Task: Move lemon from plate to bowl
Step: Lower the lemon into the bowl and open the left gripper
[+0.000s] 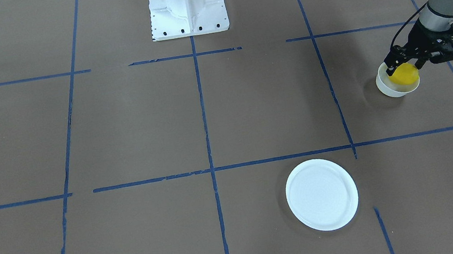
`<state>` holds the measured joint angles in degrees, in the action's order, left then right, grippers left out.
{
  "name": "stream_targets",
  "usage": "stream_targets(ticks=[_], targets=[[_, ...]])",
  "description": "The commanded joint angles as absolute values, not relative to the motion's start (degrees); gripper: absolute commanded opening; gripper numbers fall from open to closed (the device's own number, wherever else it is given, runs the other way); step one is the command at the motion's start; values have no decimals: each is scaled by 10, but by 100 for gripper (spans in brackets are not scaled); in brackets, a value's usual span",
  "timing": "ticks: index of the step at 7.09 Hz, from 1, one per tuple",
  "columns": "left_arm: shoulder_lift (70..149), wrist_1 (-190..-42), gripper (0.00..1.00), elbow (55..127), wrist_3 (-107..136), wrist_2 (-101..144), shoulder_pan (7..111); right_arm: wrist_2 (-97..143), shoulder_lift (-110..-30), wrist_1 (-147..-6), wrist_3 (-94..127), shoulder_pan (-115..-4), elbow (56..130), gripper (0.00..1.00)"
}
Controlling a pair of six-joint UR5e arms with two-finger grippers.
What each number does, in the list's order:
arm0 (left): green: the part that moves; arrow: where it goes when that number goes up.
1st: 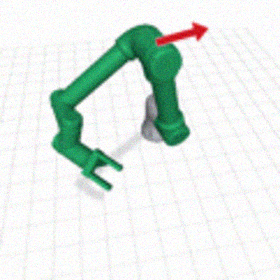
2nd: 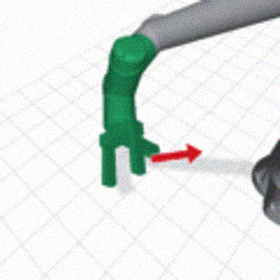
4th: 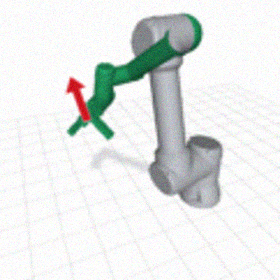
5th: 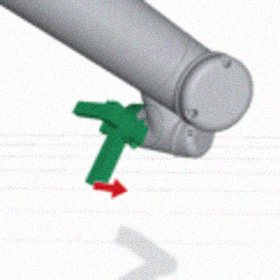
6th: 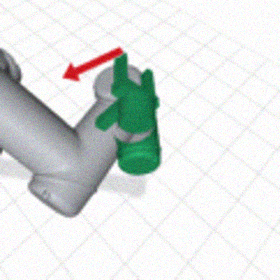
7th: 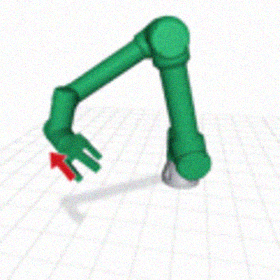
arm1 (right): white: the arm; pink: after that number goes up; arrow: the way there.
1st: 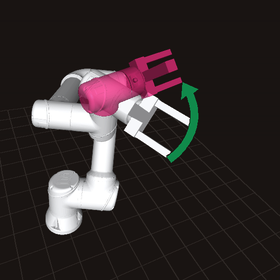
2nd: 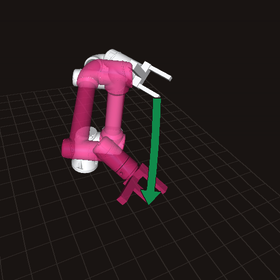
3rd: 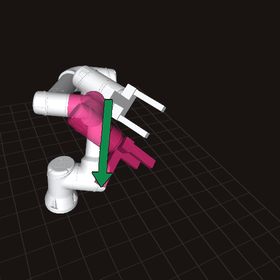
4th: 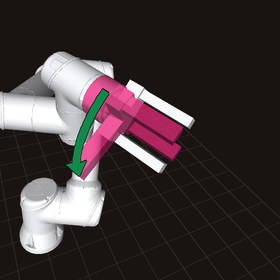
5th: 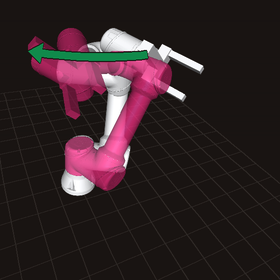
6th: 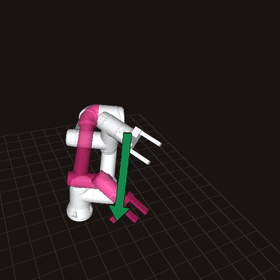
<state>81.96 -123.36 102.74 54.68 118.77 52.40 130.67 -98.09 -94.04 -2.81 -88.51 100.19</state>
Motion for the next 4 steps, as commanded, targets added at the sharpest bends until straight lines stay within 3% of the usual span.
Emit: stream_targets(ticks=[1, 4], targets=[[820, -1225, 100, 1049, 528, 1203, 526, 1306, -981, -940, -28, -885, 1002, 100], [851, -1095, 100, 1065, 309, 1247, 610, 1306, -981, -940, -28, -885, 1002, 100]])
